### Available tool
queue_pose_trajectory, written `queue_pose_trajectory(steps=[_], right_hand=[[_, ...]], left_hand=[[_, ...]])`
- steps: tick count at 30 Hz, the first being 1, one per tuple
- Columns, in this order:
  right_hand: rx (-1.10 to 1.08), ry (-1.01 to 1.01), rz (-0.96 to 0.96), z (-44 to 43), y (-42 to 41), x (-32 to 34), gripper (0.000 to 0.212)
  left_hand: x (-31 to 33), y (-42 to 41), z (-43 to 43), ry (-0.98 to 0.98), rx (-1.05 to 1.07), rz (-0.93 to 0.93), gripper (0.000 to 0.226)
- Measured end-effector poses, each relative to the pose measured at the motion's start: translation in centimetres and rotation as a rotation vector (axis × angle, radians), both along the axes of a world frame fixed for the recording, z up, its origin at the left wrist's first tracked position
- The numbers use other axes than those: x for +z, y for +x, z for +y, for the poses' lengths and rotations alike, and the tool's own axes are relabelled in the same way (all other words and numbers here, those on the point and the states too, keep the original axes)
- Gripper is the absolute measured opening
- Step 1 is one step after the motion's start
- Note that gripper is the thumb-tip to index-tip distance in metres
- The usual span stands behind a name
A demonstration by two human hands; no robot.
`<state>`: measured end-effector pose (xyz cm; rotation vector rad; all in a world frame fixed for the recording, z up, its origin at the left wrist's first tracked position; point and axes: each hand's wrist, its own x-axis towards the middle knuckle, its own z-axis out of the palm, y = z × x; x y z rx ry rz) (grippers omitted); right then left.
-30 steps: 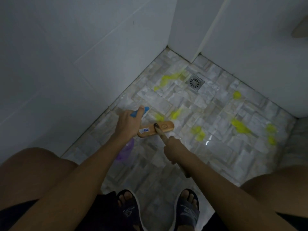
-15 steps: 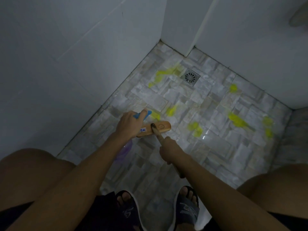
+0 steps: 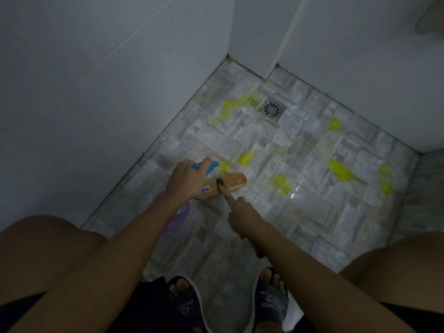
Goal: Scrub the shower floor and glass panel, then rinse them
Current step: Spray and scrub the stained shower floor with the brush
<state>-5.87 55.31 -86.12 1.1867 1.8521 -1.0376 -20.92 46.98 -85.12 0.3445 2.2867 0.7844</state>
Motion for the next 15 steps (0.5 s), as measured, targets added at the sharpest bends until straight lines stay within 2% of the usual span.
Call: queue_pose_trajectory(steps=[2, 5, 7, 11, 15], right_hand=[[0.068, 0.019, 0.007, -0.2, 0.4, -0.6, 0.033], [0.307, 0.055, 0.027, 0.1, 0.6, -1.2, 0.034], [0.356, 0.071, 0.083, 0.6, -0.7, -2.0, 0.038], [0.222, 0.126, 0.238, 2.1, -7.3, -5.6, 0.047], [0.147, 0.109, 0.174, 2.5, -11.5, -6.9, 0.049]], left_hand=[[0.3, -0.3, 0.1, 0.032, 0.034, -0.001, 0.086], [0.8, -1.1, -0.1, 0.049, 0.090, 0.020, 0.089], [0.4, -1.7, -0.2, 0.075, 0.128, 0.042, 0.085], [0.8, -2.6, 0.3, 0.156, 0.156, 0.148, 0.063], [0.4, -3.1, 0.3, 0.193, 0.152, 0.197, 0.071]])
